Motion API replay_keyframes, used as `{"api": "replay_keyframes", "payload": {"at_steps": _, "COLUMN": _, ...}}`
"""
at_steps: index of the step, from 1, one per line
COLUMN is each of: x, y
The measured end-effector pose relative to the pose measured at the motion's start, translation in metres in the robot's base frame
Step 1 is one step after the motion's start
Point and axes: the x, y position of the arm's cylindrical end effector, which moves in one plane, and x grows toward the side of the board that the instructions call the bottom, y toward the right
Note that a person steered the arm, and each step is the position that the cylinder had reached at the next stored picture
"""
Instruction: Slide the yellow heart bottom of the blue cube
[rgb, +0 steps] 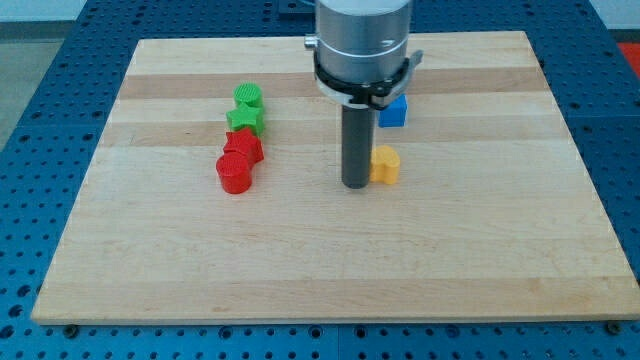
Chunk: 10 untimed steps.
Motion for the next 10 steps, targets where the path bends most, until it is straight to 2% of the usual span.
{"api": "replay_keyframes", "payload": {"at_steps": 4, "x": 0.000, "y": 0.046}}
{"api": "replay_keyframes", "payload": {"at_steps": 8, "x": -0.044, "y": 0.046}}
{"api": "replay_keyframes", "payload": {"at_steps": 10, "x": -0.047, "y": 0.046}}
